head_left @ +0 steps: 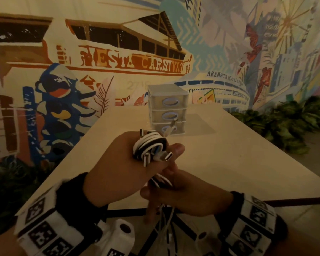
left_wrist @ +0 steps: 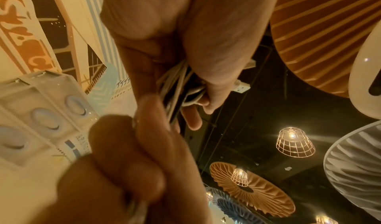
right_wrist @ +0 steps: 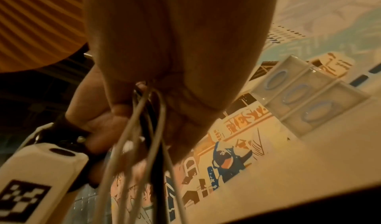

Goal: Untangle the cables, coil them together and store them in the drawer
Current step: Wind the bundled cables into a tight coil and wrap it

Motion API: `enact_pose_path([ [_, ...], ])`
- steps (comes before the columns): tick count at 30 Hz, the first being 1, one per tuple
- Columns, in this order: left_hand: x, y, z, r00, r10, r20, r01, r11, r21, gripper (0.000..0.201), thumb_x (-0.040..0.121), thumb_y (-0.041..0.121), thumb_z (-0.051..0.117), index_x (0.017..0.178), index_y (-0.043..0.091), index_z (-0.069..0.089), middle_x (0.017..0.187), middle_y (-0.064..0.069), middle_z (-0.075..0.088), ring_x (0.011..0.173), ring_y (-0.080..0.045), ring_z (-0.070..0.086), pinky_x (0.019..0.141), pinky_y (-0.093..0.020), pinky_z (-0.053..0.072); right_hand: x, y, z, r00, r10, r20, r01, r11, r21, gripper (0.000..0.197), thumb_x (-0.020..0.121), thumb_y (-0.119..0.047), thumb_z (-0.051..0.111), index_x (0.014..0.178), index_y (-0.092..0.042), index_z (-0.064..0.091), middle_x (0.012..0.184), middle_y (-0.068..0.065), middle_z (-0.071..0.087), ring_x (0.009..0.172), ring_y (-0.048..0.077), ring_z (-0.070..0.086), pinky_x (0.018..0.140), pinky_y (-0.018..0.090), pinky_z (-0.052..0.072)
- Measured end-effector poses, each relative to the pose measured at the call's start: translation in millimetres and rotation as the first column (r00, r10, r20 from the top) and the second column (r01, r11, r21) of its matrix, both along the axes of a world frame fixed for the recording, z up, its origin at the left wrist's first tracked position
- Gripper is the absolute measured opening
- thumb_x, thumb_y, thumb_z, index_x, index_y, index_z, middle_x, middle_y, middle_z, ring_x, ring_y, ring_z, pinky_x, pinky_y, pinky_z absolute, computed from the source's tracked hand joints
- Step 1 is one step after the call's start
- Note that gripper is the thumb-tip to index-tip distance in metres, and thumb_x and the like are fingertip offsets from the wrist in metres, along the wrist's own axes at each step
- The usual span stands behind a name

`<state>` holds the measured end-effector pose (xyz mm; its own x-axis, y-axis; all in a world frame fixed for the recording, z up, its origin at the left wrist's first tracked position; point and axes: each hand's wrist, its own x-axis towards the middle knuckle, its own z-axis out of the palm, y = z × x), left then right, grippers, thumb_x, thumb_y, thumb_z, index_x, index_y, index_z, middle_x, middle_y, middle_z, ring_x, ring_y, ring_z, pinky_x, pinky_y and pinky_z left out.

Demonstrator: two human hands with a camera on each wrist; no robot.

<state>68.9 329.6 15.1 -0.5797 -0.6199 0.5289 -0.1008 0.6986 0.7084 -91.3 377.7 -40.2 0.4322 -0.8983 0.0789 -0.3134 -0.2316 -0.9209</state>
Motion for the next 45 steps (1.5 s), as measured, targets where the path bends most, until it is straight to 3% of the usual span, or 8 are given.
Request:
enact_pose_path([
  [3,12,-1,9,0.997,0.03,0.074,-0.031,0.999,0.014,0.034,0.084,0.05,0.064,0.063,0.023,0.071,0.066,0.0,0.072,0.063,-0.012,0.071,0.067,-0.023,0.058,-6,1,-10,0.986,-0.001,0.167,-0.019,0.993,0.118,0.037,0.097,-0.047,0.061,0.069,-0.023,0.061,0.055,0.01,0.049,0.049,0.025,0.052,0.063,0.038,0.05],
  [6,27,-11,15,0.983,0.162,0.091,-0.162,0.987,-0.011,0.039,0.082,0.048,0.063,0.059,0.017,0.072,0.061,0.001,0.072,0.055,-0.011,0.068,0.059,-0.014,0.053,-19,6,-19,0.983,-0.005,0.182,-0.04,0.969,0.244,0.056,0.093,-0.062,0.058,0.066,-0.016,0.041,0.053,0.0,0.03,0.043,0.016,0.032,0.05,0.027,0.033],
  [15,44,-29,-14,0.937,0.205,0.284,-0.106,0.938,-0.33,0.045,0.088,0.066,0.051,0.062,0.029,0.054,0.059,0.008,0.057,0.051,-0.007,0.053,0.058,-0.018,0.044,-55,24,-10,0.996,-0.064,-0.058,0.078,0.95,0.303,0.055,0.091,-0.064,0.048,0.07,-0.014,0.044,0.059,0.0,0.038,0.049,0.016,0.034,0.057,0.031,0.034],
  [20,36,-42,-33,0.856,0.203,0.476,0.081,0.856,-0.51,0.038,0.095,0.029,0.062,0.064,0.032,0.039,0.067,0.01,0.046,0.055,-0.005,0.042,0.055,-0.023,0.032,-68,24,-6,0.982,-0.052,-0.18,0.108,0.941,0.32,0.056,0.103,-0.054,0.043,0.08,-0.007,0.064,0.075,0.011,0.064,0.057,0.022,0.054,0.064,0.029,0.051],
  [25,37,-44,-38,0.778,0.175,0.604,0.12,0.902,-0.416,0.023,0.092,0.042,0.056,0.07,0.037,0.052,0.073,0.018,0.055,0.063,-0.001,0.051,0.058,-0.019,0.039,-66,19,-5,0.953,-0.101,-0.285,0.175,0.953,0.247,0.043,0.106,-0.044,0.042,0.107,-0.012,0.071,0.06,-0.005,0.045,0.053,0.016,0.038,0.054,0.027,0.039],
  [33,32,-42,-36,0.873,0.149,0.464,-0.005,0.955,-0.298,0.048,0.087,0.061,0.043,0.07,0.021,0.064,0.06,-0.003,0.057,0.058,-0.017,0.055,0.06,-0.032,0.044,-52,17,5,0.957,-0.08,-0.28,0.156,0.953,0.26,0.074,0.097,-0.063,0.045,0.071,0.005,0.058,0.065,0.012,0.056,0.057,0.021,0.051,0.069,0.027,0.049],
  [38,28,-40,-35,0.857,0.21,0.471,-0.047,0.941,-0.334,0.037,0.092,0.049,0.054,0.061,0.029,0.05,0.059,0.0,0.054,0.057,-0.015,0.052,0.054,-0.027,0.038,-46,17,-1,0.881,0.001,-0.473,0.095,0.979,0.178,0.075,0.098,-0.069,0.033,0.058,-0.012,0.061,0.058,-0.001,0.063,0.056,0.012,0.057,0.09,0.037,0.055],
  [45,37,-39,-24,0.907,0.162,0.389,-0.07,0.968,-0.241,0.027,0.089,0.039,0.065,0.082,0.014,0.071,0.068,-0.001,0.069,0.058,-0.012,0.063,0.064,-0.035,0.05,-42,31,-20,0.87,0.015,-0.492,0.063,0.988,0.142,0.045,0.108,-0.046,0.038,0.113,-0.017,0.071,0.108,0.006,0.074,0.093,0.02,0.069,0.091,0.04,0.055],
])
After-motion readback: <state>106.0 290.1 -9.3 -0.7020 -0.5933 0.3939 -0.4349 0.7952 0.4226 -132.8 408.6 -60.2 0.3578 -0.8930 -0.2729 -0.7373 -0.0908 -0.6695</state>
